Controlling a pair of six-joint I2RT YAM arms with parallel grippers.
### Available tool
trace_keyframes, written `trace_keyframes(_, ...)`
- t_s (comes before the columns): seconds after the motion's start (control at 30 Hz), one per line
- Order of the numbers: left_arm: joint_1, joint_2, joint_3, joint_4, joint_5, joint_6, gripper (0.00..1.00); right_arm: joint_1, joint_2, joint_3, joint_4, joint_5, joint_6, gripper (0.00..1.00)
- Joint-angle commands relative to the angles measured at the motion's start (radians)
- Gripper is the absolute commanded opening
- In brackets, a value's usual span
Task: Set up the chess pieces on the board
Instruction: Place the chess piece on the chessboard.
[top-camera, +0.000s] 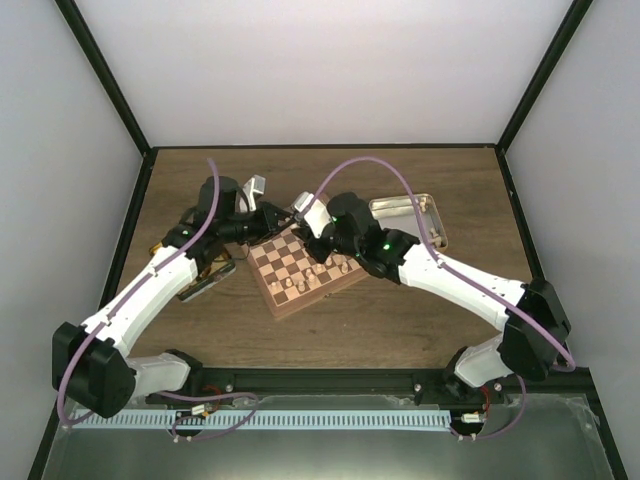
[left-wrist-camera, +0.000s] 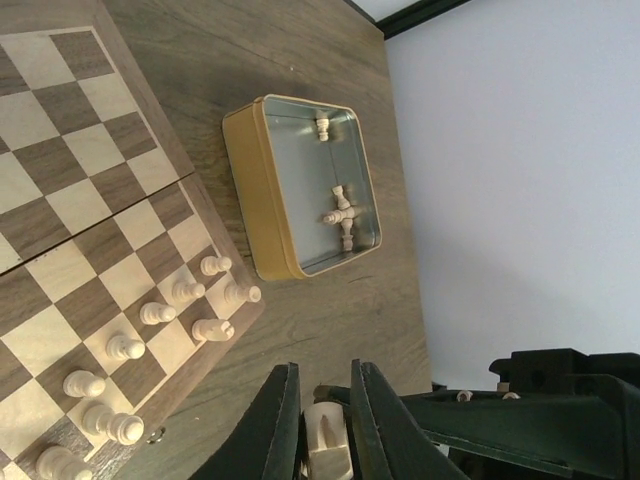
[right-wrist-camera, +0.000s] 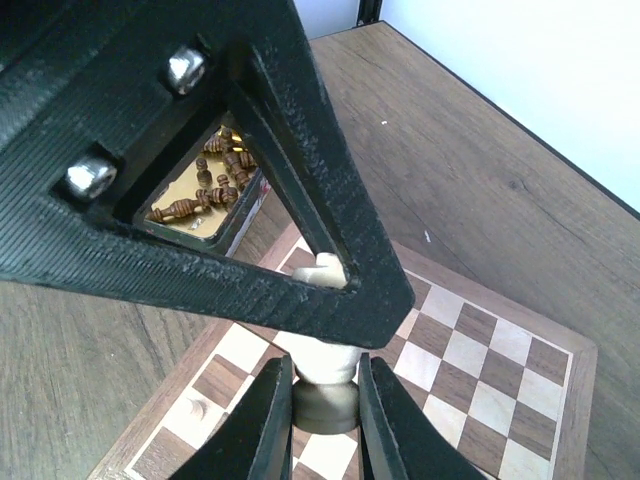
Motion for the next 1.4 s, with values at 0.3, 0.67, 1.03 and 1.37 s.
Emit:
trace_keyframes(0.3,-0.002,-0.064,-0.024,-0.076,-0.167,0.183,0.05,-0.025,-0.027,0.033,-0.078,0.028,0.106,0.66)
trace_keyframes(0.67,-0.217,-0.082,-0.141,-0.129,-0.594,0.292,0.05,-0.294,-0.156,-0.119,-0.034,-0.102,0.353,0.69)
trace_keyframes(1.03,-0.559,-0.049,-0.222,-0.119,-0.982,0.282,0.05,-0.39,-0.125,-0.113,-0.028,-0.063,0.454,0.7)
trace_keyframes(1.37,-0.633,-0.084,-0.407,0.073,-1.028,0.287,0.06,-0.395,-0.123,-0.119,-0.04,-0.051,0.459,0.7)
